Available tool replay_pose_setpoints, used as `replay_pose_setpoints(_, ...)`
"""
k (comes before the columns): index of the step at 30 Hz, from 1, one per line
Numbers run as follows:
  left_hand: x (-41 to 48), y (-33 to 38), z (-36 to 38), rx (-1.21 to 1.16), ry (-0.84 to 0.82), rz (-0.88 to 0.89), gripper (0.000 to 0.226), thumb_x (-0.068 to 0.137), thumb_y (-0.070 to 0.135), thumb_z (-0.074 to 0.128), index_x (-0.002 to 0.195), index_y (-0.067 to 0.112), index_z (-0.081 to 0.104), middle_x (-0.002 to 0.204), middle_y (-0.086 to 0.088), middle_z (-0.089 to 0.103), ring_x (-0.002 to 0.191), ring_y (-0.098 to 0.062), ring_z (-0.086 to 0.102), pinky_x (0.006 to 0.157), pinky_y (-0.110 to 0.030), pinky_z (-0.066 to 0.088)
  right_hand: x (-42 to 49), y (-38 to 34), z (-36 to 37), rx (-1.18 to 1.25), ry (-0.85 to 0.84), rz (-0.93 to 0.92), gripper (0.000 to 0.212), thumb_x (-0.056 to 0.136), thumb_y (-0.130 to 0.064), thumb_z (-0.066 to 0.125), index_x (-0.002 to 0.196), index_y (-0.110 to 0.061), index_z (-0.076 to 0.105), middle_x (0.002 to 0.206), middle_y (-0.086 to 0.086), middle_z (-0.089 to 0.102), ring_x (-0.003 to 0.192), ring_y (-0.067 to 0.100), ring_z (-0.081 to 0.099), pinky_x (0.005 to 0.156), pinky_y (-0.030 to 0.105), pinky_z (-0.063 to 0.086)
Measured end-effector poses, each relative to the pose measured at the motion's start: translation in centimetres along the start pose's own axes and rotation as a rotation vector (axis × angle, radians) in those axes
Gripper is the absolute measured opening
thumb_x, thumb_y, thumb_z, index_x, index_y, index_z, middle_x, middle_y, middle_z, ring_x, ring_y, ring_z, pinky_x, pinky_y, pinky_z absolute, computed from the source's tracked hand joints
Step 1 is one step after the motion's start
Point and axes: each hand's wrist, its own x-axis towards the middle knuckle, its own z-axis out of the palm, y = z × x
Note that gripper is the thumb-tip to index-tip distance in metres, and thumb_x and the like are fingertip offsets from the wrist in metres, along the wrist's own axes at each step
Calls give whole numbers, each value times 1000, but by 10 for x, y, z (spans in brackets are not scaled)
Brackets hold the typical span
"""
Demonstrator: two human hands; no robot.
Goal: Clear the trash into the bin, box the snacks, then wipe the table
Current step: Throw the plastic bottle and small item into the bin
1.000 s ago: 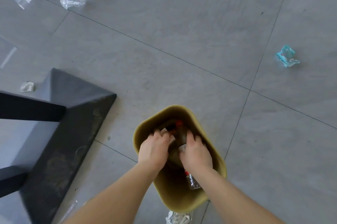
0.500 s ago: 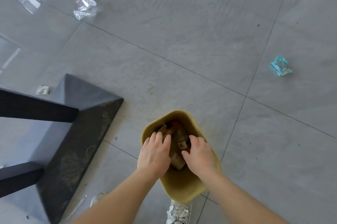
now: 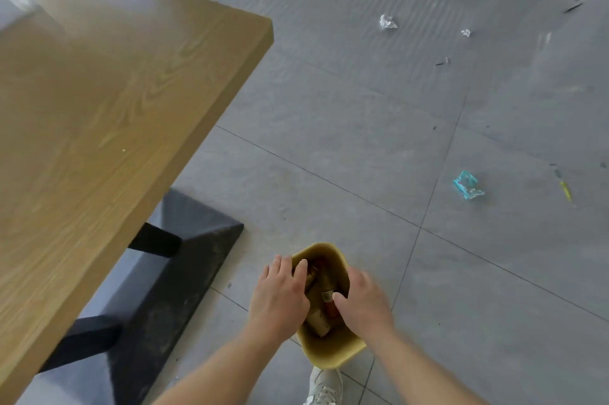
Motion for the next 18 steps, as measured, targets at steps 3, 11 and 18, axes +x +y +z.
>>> replay_pose_setpoints(3,-19,10,-43,-22,14,2,49,92,32,42,141,26,33,139,-4,45,125,-25,41,106,-38,36,-28,-19,-35,12,8,-5,51,90,-41,56,137,-27,41,132,-1,51,117,22,51,96,39,48)
replay_pose_setpoints(11,-88,20,-164,-78,186,-22,60,92,39,47,146,30,23,151,-6,37,142,-28,28,116,-43,22,-102,-91,-124,34,175,-170,58,92,-45,59,143,-24,39,141,-1,50,127,20,49,99,33,44)
replay_pose_setpoints(18,-159,-12,-245,-72,365,-156,64,91,34,49,148,27,22,155,-6,30,146,-25,20,119,-44,22,-147,-174,-170,22,154,-376,63,89,-44,62,144,-23,40,137,0,54,124,19,51,98,33,44)
